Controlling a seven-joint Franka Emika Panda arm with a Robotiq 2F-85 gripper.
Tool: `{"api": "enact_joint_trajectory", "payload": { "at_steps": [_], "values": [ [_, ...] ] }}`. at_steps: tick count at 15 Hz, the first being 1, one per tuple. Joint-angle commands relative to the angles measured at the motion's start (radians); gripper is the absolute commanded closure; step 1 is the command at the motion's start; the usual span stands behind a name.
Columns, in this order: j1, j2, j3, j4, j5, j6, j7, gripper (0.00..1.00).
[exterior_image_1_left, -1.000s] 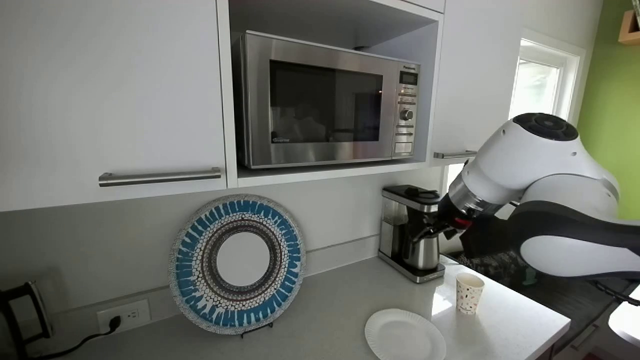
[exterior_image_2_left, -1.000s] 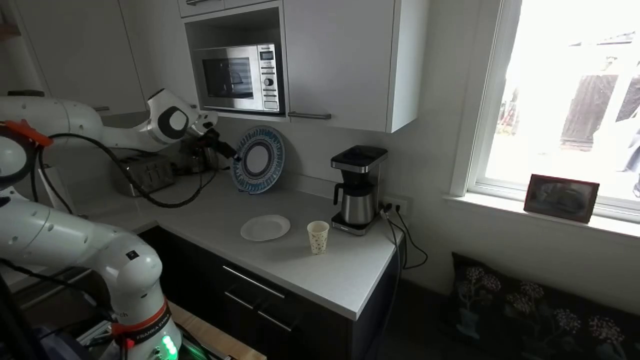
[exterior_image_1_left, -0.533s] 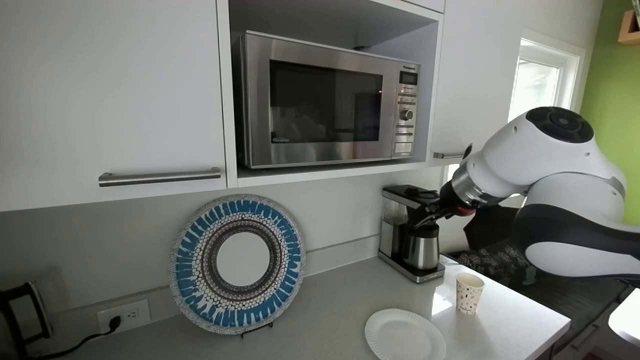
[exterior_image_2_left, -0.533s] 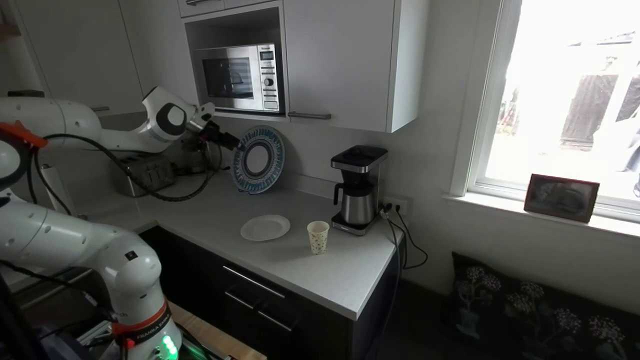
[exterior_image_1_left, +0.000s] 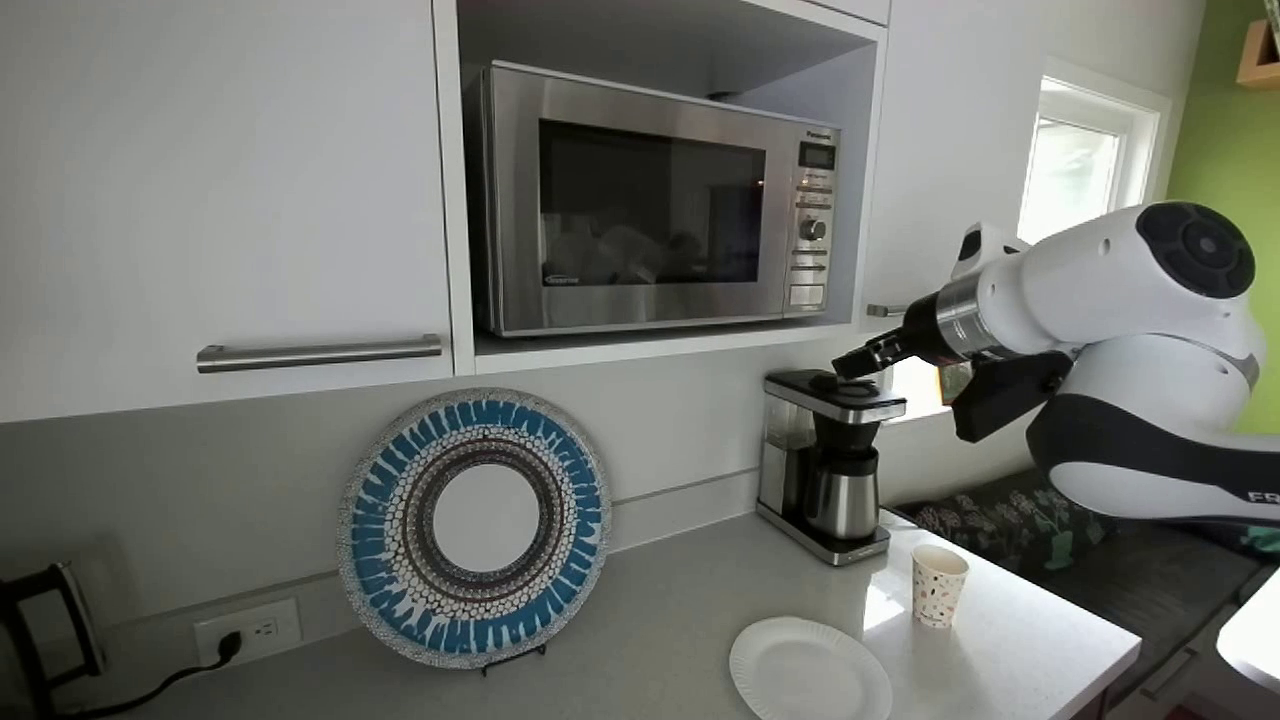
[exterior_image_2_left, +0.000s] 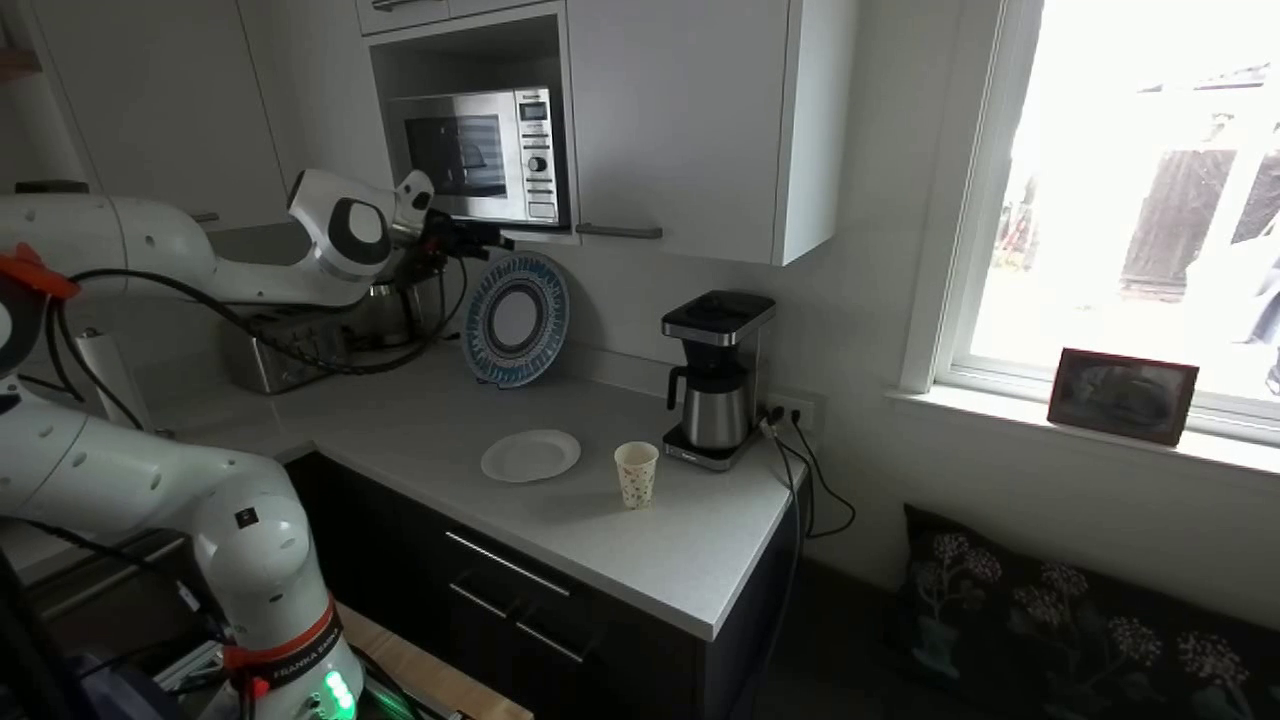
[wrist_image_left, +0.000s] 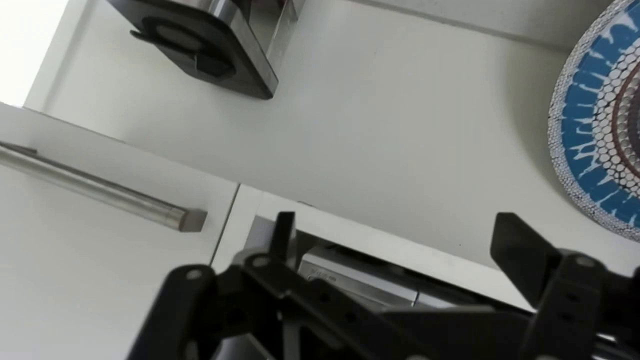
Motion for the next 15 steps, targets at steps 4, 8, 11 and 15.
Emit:
{"api": "enact_joint_trajectory", "payload": {
  "at_steps": [4,8,11,15],
  "values": [
    [-0.097,0.065,0.01,0.047,0.027,0.165,-0.124,0.0],
    [-0.09,0.062,0.008,0.044,0.05,0.146,-0.157,0.0],
    [-0.089,0.079,0.009,0.053,0.048,0.146,-0.164,0.0],
    [-0.102,0.112,0.009,0.059,0.059,0.211,-0.149,0.0]
  ]
}}
